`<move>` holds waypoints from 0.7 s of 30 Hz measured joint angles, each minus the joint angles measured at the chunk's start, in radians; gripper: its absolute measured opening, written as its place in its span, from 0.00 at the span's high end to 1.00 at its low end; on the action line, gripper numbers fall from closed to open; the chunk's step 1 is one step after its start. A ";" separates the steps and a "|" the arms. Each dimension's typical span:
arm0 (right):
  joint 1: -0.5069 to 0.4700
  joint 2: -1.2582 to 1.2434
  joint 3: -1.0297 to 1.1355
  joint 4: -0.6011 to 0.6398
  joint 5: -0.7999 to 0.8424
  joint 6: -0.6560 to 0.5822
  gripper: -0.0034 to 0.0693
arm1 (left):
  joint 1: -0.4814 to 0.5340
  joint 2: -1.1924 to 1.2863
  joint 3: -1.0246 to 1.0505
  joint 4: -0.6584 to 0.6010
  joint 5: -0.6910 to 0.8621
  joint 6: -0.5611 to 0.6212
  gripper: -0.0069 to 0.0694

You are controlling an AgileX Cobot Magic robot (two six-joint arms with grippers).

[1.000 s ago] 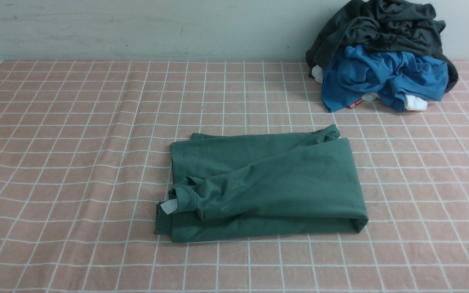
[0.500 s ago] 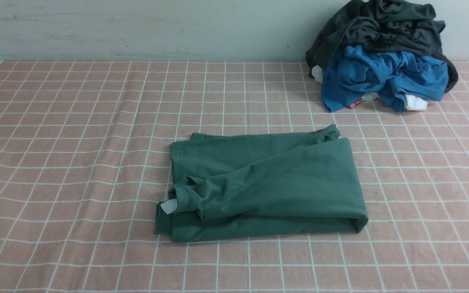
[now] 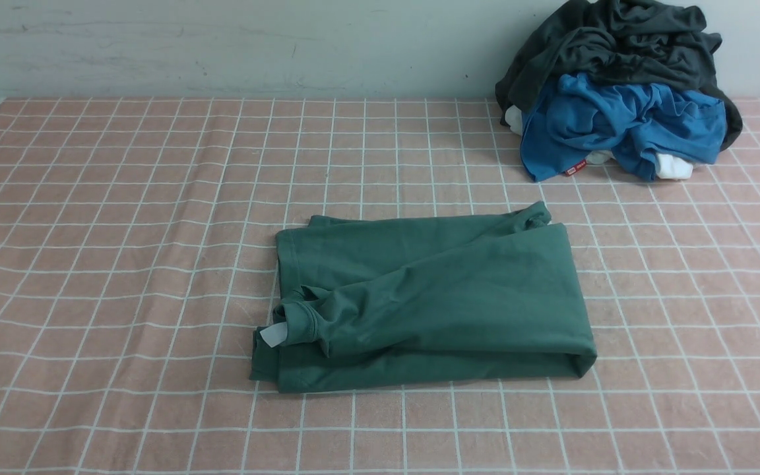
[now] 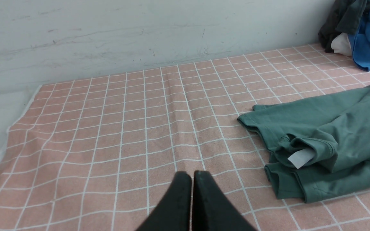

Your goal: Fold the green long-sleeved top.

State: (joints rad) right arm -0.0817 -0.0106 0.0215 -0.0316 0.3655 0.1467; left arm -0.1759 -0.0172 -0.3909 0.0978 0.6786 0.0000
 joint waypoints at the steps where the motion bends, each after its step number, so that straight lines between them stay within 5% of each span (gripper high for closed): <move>1: 0.000 0.000 0.000 0.000 0.000 0.000 0.97 | 0.000 0.000 0.000 0.000 0.000 0.000 0.91; 21: 0.000 0.000 0.000 0.000 0.000 0.000 0.97 | 0.000 0.000 0.000 0.014 0.000 0.000 0.91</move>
State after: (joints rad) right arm -0.0817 -0.0106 0.0215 -0.0316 0.3655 0.1467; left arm -0.1759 -0.0172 -0.3909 0.1116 0.6789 0.0000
